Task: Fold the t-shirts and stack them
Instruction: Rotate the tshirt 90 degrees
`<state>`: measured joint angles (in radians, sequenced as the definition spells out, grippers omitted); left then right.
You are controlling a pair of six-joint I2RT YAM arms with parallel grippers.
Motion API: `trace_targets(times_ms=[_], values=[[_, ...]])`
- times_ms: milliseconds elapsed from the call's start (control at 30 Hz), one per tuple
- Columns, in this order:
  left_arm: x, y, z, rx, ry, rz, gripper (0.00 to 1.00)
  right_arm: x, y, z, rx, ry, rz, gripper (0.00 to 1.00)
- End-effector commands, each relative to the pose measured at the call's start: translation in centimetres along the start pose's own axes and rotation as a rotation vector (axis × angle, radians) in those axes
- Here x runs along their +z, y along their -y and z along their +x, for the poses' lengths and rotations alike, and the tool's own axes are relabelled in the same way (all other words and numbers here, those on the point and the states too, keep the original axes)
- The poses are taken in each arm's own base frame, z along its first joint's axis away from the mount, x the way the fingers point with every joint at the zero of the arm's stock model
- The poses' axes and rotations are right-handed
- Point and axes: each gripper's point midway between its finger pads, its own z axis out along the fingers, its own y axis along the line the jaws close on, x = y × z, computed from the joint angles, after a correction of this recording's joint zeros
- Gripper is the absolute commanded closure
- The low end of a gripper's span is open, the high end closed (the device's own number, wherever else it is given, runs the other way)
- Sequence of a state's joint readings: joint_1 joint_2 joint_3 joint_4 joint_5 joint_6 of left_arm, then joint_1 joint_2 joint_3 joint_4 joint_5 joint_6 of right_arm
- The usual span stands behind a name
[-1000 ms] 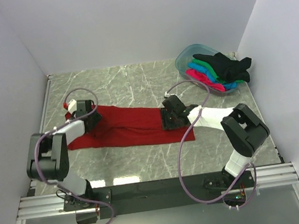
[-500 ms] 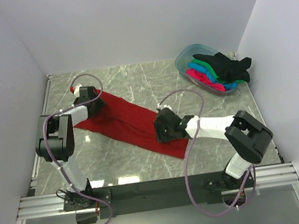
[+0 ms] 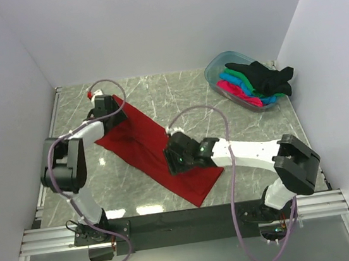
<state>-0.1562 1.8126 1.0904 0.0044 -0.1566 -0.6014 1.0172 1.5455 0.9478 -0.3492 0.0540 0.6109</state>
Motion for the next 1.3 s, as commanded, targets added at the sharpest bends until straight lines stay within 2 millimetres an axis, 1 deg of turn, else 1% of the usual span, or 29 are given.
trace_targets(times_ms=[0, 33, 67, 100, 133, 167, 200, 233, 267, 300, 367, 400, 467, 567, 633, 667, 700, 733, 767, 833, 867, 900, 933, 967, 1000, 1067, 1100, 1167, 1267], values=[[-4.5, 1.4, -5.4, -0.008, 0.129, 0.016, 0.35, -2.9, 0.5, -7.3, -0.021, 0.173, 0.048, 0.39], [-5.0, 1.1, -5.5, -0.018, 0.132, 0.001, 0.35, -2.8, 0.7, -8.2, -0.025, 0.190, 0.046, 0.39], [-5.1, -0.1, -5.4, -0.026, 0.136, -0.050, 0.34, -2.6, 1.1, -8.9, -0.023, 0.196, 0.048, 0.39], [-5.2, -0.9, -5.2, -0.044, 0.129, -0.080, 0.34, -2.5, 1.9, -10.2, -0.004, 0.212, 0.043, 0.39], [-5.2, -1.9, -4.4, -0.049, 0.104, -0.118, 0.34, -2.3, 2.3, -11.0, -0.015, 0.231, 0.044, 0.39], [-5.0, -3.5, -3.8, -0.068, 0.089, -0.156, 0.33, -1.9, 2.9, -11.7, -0.018, 0.232, 0.056, 0.39], [-4.8, -4.6, -2.7, -0.085, 0.067, -0.172, 0.33, -1.3, 3.8, -12.3, -0.030, 0.230, 0.068, 0.39], [-4.7, -4.8, -3.1, -0.103, 0.070, -0.167, 0.33, -1.5, 4.3, -13.0, -0.031, 0.245, 0.076, 0.39], [-4.5, -6.4, -2.1, -0.122, 0.046, -0.191, 0.33, -0.9, 5.0, -13.2, -0.033, 0.241, 0.091, 0.39], [-4.3, -6.9, -1.5, -0.136, 0.026, -0.192, 0.33, -0.7, 5.9, -13.9, -0.022, 0.250, 0.097, 0.39], [-4.1, -8.6, -0.7, -0.154, 0.009, -0.227, 0.32, 0.2, 6.7, -13.9, -0.018, 0.238, 0.096, 0.39], [-4.0, -9.0, -0.4, -0.153, -0.004, -0.227, 0.32, 0.4, 6.9, -14.2, -0.011, 0.244, 0.087, 0.39], [-3.4, -9.5, 0.2, -0.155, -0.026, -0.234, 0.31, 1.3, 7.8, -13.7, 0.000, 0.218, 0.088, 0.39], [-2.6, -9.6, 0.7, -0.143, -0.051, -0.241, 0.31, 2.3, 8.5, -12.8, 0.009, 0.183, 0.099, 0.39], [-2.4, -9.0, 0.5, -0.147, -0.040, -0.209, 0.31, 2.6, 8.3, -12.3, 0.016, 0.173, 0.081, 0.39], [-2.4, -8.8, 0.1, -0.153, -0.031, -0.197, 0.31, 2.8, 8.5, -11.7, 0.021, 0.161, 0.082, 0.39], [-2.5, -8.6, -0.2, -0.161, -0.020, -0.187, 0.31, 3.0, 8.6, -11.6, 0.027, 0.164, 0.082, 0.39], [-2.6, -8.3, -0.4, -0.165, -0.015, -0.178, 0.31, 2.9, 8.5, -11.5, 0.035, 0.167, 0.079, 0.39], [-2.7, -8.2, -0.7, -0.170, -0.010, -0.174, 0.31, 3.1, 8.1, -10.8, 0.031, 0.151, 0.057, 0.40], [-3.1, -8.2, -1.1, -0.170, 0.004, -0.176, 0.31, 2.7, 7.4, -10.9, 0.017, 0.164, 0.034, 0.40], [-3.3, -8.3, -1.1, -0.170, 0.011, -0.183, 0.31, 2.6, 6.6, -10.9, -0.003, 0.171, 0.030, 0.40], [-3.8, -8.1, -1.7, -0.175, 0.031, -0.178, 0.31, 2.4, 6.3, -10.9, -0.014, 0.173, 0.030, 0.40], [-4.0, -8.3, -1.3, -0.178, 0.028, -0.180, 0.31, 2.0, 5.7, -11.3, -0.028, 0.186, 0.025, 0.40], [-4.3, -8.1, -1.3, -0.187, 0.030, -0.168, 0.31, 1.9, 4.9, -11.2, -0.041, 0.186, 0.013, 0.40], [-5.0, -7.5, -1.9, -0.197, 0.047, -0.139, 0.31, 1.7, 4.6, -11.2, -0.044, 0.182, 0.011, 0.40], [-5.7, -7.5, -1.5, -0.212, 0.055, -0.121, 0.31, 1.5, 3.9, -11.4, -0.051, 0.187, 0.000, 0.40], [-6.5, -7.5, -1.5, -0.217, 0.066, -0.108, 0.31, 1.4, 3.3, -11.2, -0.061, 0.183, -0.008, 0.40], [-7.2, -6.7, -1.2, -0.215, 0.071, -0.071, 0.31, 1.2, 3.1, -11.3, -0.064, 0.193, 0.002, 0.40], [-8.0, -5.8, 0.0, -0.188, 0.049, -0.039, 0.32, 1.1, 2.8, -11.0, -0.061, 0.189, -0.003, 0.40]])
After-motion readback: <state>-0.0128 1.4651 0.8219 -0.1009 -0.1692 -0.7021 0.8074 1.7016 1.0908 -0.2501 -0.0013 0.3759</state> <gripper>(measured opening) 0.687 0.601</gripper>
